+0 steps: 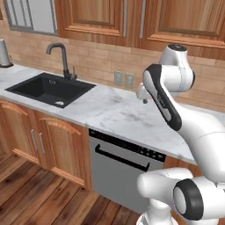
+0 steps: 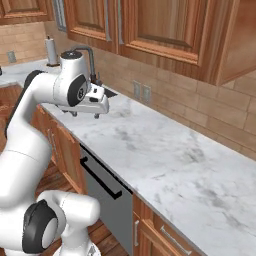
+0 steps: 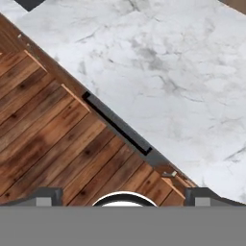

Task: Open the dishwasher door and pull out the top rack.

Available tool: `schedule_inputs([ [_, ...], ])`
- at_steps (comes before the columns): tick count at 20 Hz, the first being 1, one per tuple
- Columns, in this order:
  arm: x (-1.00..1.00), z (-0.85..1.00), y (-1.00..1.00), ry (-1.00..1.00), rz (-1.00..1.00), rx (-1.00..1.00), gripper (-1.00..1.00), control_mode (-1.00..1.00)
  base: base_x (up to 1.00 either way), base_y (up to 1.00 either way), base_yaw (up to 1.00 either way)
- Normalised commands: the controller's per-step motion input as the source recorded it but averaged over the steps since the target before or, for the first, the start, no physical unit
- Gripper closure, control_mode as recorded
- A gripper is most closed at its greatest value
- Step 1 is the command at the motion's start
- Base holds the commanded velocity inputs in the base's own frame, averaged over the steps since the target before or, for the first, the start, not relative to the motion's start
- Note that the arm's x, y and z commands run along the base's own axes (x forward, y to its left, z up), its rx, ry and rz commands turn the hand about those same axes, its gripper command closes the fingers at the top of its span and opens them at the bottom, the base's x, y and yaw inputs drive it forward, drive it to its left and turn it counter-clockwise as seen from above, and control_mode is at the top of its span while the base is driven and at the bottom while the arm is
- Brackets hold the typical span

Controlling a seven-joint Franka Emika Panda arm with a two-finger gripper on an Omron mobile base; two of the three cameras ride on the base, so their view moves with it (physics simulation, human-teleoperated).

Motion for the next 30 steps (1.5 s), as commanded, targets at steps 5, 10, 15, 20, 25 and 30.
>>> schedule_inputs([
  [5, 0.0, 0.0, 0.0, 0.0, 0.0, 0.0, -1.0, 1.0, -0.08, -0.39, 0.27],
  [10, 0.0, 0.0, 0.0, 0.0, 0.0, 0.0, -1.0, 1.0, -0.1, -0.41, 0.26],
  [15, -0.03, -0.31, -0.19, 0.0, 0.22, 0.0, -1.0, -1.0, 0.0, 0.0, 0.0],
  [20, 0.0, -0.3, 0.13, 0.0, 0.1, -0.05, -1.0, -1.0, 0.0, 0.0, 0.0],
  [25, 0.0, -0.35, 0.51, 0.0, 0.01, -0.14, -1.0, -1.0, 0.0, 0.0, 0.0],
  [30, 0.0, -0.37, 0.59, 0.0, 0.0, -0.16, -1.0, -1.0, 0.0, 0.0, 0.0],
])
